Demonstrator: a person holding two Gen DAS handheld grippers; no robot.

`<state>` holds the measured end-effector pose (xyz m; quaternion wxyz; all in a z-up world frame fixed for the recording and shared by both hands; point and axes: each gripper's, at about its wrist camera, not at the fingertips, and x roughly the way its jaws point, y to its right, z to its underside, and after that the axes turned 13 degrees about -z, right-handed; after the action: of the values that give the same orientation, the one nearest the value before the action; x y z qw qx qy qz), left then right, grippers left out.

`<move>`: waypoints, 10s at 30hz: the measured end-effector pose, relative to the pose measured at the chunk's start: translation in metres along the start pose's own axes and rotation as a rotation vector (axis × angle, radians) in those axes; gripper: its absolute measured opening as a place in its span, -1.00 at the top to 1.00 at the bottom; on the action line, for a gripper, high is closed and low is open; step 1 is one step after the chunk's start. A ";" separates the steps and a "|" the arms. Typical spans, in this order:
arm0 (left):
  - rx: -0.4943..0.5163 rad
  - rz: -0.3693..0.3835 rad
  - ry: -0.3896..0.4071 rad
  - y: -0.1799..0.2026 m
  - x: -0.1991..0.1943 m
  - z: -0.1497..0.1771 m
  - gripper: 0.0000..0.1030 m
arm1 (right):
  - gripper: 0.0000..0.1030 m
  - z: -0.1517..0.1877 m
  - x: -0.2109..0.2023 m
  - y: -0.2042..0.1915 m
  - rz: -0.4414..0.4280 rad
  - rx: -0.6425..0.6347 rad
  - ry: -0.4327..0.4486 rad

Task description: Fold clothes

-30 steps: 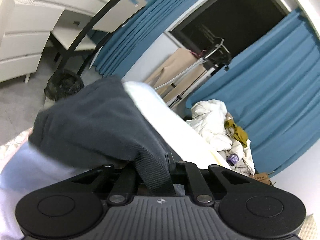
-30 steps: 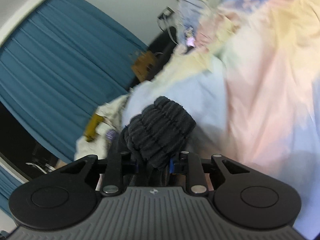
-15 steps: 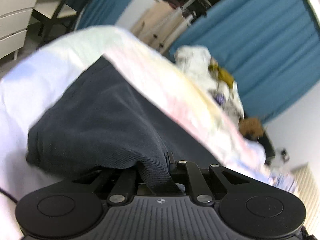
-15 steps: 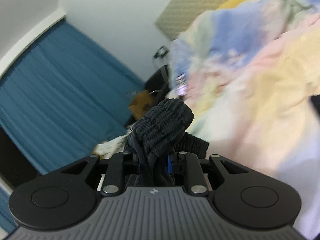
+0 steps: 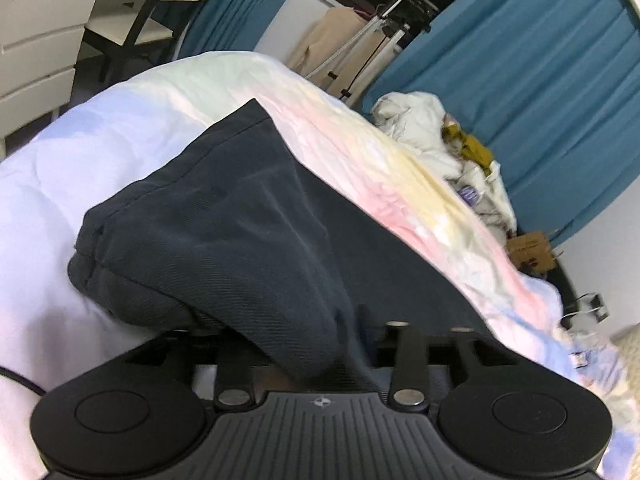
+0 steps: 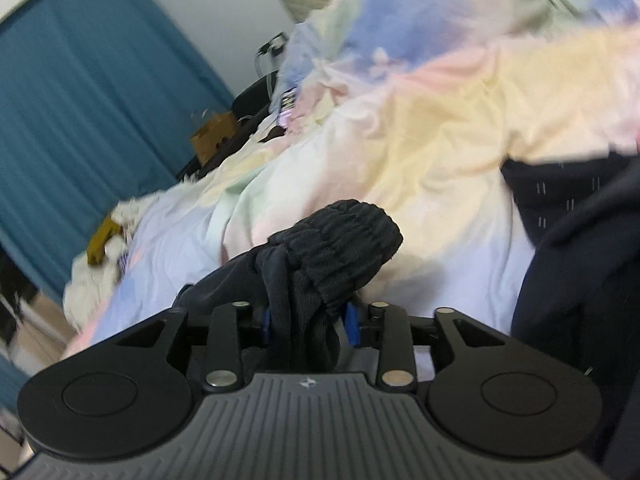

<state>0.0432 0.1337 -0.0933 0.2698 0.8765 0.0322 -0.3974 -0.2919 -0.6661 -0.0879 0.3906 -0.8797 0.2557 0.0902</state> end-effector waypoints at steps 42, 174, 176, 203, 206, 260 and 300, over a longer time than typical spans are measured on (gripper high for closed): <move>-0.374 -0.015 0.109 -0.053 0.036 -0.020 0.18 | 1.00 0.305 0.134 -0.339 -0.270 -0.133 -0.561; 0.533 0.359 -0.246 0.205 0.062 0.122 0.73 | 0.70 0.129 0.106 -0.127 -0.389 -0.279 -0.631; 0.480 0.364 -0.196 0.201 0.049 0.118 0.77 | 0.70 0.130 0.103 -0.129 -0.389 -0.283 -0.623; 0.434 0.291 0.025 0.128 -0.034 0.010 0.77 | 0.72 0.177 0.110 -0.286 -0.556 -0.514 -0.737; 0.462 0.250 0.002 0.120 -0.015 0.019 0.74 | 0.64 0.186 0.123 -0.276 -0.516 -0.504 -0.803; 0.824 0.065 0.105 0.152 -0.007 0.130 -0.87 | 0.39 0.092 0.029 -0.060 -0.107 0.183 -0.150; 0.228 0.202 0.154 0.045 -0.084 -0.033 -0.85 | 0.51 0.424 -0.012 -0.442 -0.693 -1.168 -0.481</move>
<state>0.0204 0.1252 0.0045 0.2038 0.9280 -0.0810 -0.3011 -0.0548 -0.1013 -0.0885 -0.0921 -0.9314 -0.2213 0.2741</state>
